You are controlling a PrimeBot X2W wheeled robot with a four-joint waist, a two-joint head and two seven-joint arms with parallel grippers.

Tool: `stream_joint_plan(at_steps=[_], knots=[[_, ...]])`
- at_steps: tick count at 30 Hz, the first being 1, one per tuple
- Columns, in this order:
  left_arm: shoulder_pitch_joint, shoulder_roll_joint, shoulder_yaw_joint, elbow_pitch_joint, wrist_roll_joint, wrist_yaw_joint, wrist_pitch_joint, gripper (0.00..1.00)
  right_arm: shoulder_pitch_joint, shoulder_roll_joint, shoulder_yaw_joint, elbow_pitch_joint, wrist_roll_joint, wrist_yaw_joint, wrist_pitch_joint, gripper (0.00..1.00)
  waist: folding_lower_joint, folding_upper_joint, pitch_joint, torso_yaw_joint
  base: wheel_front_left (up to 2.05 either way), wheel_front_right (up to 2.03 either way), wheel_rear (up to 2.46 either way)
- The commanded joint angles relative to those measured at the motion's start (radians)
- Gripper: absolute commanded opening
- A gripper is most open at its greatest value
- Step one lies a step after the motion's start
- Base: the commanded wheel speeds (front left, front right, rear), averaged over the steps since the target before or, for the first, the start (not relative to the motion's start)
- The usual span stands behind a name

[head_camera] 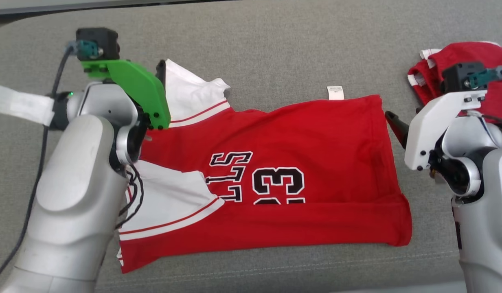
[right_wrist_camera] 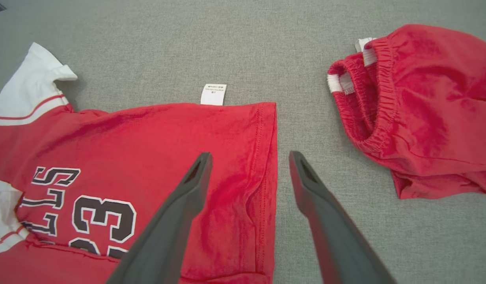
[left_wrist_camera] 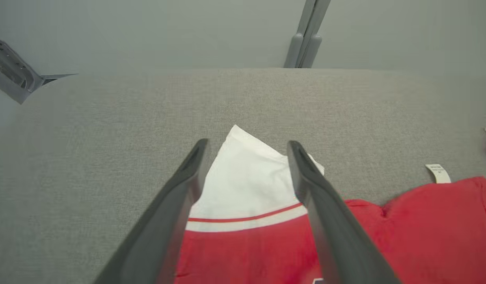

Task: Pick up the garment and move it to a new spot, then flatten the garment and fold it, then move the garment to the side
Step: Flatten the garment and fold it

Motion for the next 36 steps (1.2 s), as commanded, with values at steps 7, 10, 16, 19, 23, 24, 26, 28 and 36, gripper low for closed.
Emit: stream_joint_plan(at_steps=[7, 10, 16, 19, 23, 24, 26, 28, 36], knots=[[-0.164, 0.030, -0.030, 0.124, 0.025, -0.026, 0.102, 1.00, -0.099, -0.021, 0.008, -0.010, -0.003, 0.000, 0.093, 1.00, 0.0000, -0.0001, 0.144, -0.064, 0.00, 0.00, 0.00], [-0.217, 0.038, -0.042, 0.174, 0.039, -0.034, 0.121, 1.00, -0.124, -0.023, 0.010, -0.012, -0.014, 0.000, 0.099, 1.00, 0.0000, -0.0001, 0.172, -0.073, 0.00, 0.00, 0.00], [-0.292, 0.049, -0.055, 0.255, 0.056, -0.037, 0.144, 1.00, -0.149, -0.010, 0.011, -0.021, -0.023, 0.000, 0.096, 1.00, 0.0000, -0.0001, 0.211, -0.090, 0.00, 0.00, 0.00], [-0.331, 0.059, -0.068, 0.301, 0.071, -0.033, 0.161, 1.00, -0.161, -0.009, 0.011, -0.027, -0.028, 0.000, 0.096, 1.00, 0.0000, -0.0001, 0.229, -0.098, 0.00, 0.00, 0.00], [-0.365, 0.075, -0.081, 0.357, 0.090, -0.029, 0.174, 1.00, -0.172, -0.001, 0.013, -0.033, -0.031, 0.000, 0.090, 1.00, 0.0000, -0.0001, 0.246, -0.107, 0.00, 0.00, 0.00], [-0.373, 0.075, -0.078, 0.364, 0.085, -0.029, 0.172, 1.00, -0.174, 0.001, 0.013, -0.034, -0.029, 0.000, 0.086, 1.00, 0.0000, -0.0001, 0.250, -0.111, 0.00, 0.00, 0.00], [-0.392, 0.086, -0.078, 0.390, 0.092, -0.031, 0.165, 1.00, -0.177, 0.003, 0.008, -0.036, -0.030, 0.000, 0.077, 1.00, 0.0000, -0.0001, 0.260, -0.114, 0.00, 0.00, 0.00], [-0.396, 0.083, -0.077, 0.413, 0.085, -0.035, 0.154, 1.00, -0.182, 0.005, 0.000, -0.031, -0.035, 0.000, 0.067, 1.00, 0.0000, -0.0001, 0.266, -0.116, 0.00, 0.00, 0.00], [-0.420, 0.077, -0.082, 0.487, 0.082, -0.048, 0.098, 1.00, -0.213, 0.016, -0.005, 0.001, -0.044, 0.000, 0.037, 1.00, 0.0000, -0.0001, 0.282, -0.120, 0.00, 0.00, 0.00]])
